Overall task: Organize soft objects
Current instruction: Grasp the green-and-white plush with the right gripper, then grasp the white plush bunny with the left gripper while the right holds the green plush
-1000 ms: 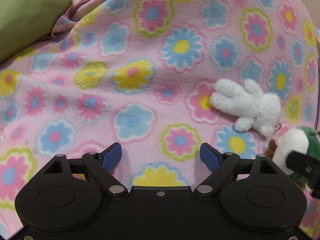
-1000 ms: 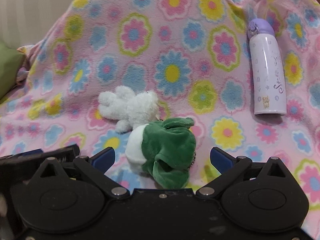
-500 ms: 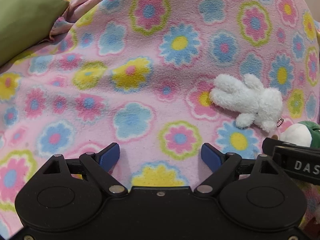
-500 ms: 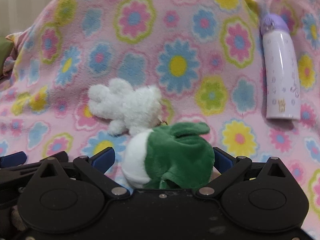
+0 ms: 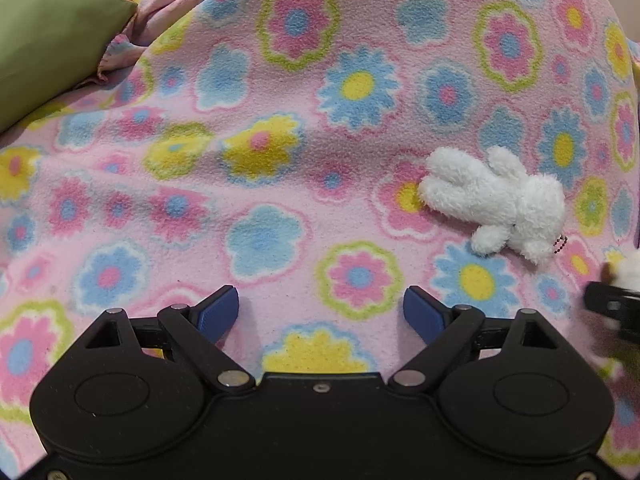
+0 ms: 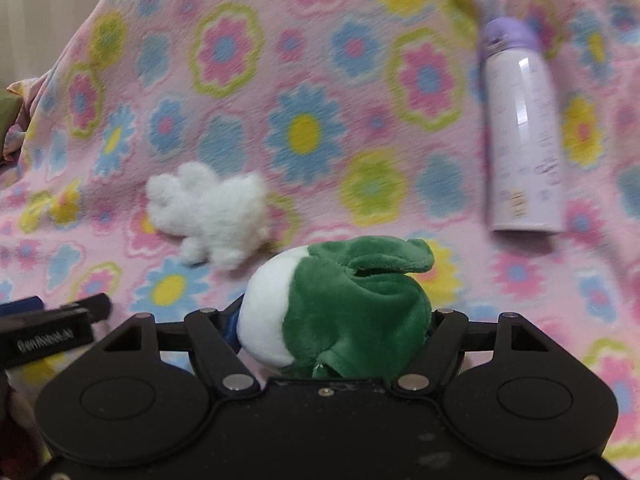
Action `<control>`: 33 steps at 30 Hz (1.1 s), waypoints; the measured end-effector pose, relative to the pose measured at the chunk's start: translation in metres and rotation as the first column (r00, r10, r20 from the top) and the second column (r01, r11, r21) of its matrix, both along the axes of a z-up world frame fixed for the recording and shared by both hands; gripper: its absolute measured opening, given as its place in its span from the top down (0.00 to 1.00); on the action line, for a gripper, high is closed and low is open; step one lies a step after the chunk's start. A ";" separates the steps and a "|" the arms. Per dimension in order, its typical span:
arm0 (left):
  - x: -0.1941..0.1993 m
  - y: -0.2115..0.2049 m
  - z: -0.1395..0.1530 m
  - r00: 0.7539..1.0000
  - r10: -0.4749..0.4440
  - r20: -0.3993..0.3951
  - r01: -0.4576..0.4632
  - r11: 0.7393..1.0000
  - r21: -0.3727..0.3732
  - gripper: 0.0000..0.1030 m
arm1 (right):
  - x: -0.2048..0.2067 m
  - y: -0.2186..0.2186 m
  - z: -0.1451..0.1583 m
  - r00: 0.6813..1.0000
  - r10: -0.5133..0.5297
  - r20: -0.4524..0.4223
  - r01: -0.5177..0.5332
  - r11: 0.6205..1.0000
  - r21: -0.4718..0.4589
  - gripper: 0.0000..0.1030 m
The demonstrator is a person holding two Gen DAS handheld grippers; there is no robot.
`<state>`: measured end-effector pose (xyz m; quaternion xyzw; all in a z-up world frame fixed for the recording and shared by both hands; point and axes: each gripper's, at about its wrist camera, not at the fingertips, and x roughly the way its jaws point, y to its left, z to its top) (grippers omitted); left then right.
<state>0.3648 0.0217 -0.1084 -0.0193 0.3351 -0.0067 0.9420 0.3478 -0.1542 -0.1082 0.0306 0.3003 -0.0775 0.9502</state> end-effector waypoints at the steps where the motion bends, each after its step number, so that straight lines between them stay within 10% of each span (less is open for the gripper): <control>1: 0.000 0.000 0.000 1.000 0.000 0.000 0.000 1.000 0.001 0.16 | -0.004 -0.006 0.001 1.000 -0.005 0.007 0.005 1.000 -0.013 0.29; 20: 0.006 -0.004 0.005 0.998 -0.027 -0.049 0.027 1.000 0.009 0.08 | -0.006 -0.039 -0.017 0.997 -0.072 -0.025 0.072 0.997 -0.018 0.26; 29: 0.030 -0.024 0.038 0.996 -0.008 -0.094 -0.017 0.965 -0.263 0.05 | -0.008 -0.042 -0.016 0.997 -0.073 -0.020 0.073 0.997 0.005 0.25; 33: 0.035 -0.054 0.046 1.000 -0.014 0.018 0.017 0.987 -0.157 0.04 | -0.009 -0.041 -0.015 0.997 -0.073 -0.021 0.073 0.997 0.006 0.25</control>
